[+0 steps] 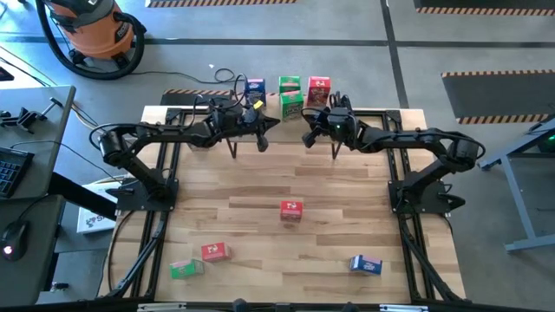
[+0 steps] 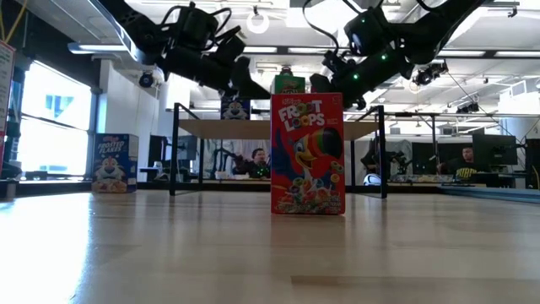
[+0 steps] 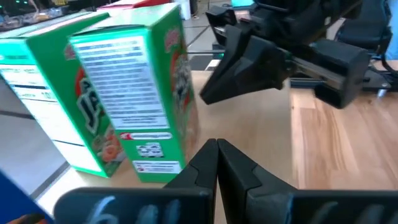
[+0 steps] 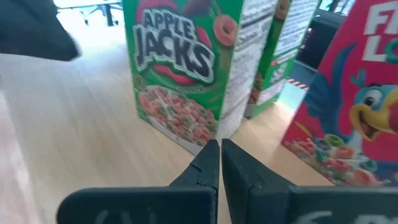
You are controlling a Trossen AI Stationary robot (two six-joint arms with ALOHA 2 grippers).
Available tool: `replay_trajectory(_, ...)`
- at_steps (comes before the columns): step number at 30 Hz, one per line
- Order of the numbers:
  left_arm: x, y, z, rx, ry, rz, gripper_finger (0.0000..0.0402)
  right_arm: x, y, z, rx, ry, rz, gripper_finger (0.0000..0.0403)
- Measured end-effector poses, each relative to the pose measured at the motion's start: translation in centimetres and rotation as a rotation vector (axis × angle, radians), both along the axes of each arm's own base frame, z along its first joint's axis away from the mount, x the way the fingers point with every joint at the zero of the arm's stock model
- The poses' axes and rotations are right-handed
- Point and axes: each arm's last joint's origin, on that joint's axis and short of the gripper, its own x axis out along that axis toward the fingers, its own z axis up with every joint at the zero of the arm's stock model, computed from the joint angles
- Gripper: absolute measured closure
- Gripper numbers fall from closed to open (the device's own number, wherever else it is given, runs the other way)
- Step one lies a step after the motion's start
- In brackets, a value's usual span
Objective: Stack cereal on shelf
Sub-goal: Adjust the bottom green cereal box on the shelf
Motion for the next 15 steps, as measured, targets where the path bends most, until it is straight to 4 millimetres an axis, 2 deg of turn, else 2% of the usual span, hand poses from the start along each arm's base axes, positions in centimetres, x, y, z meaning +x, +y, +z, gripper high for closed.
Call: replay_trajectory(15, -0.04, 0.09, -0.01, 0.0, 0.0, 0.002, 0.0401, 0.67, -0.2, -0.44, 0.014, -0.055, 0.026, 0.0403)
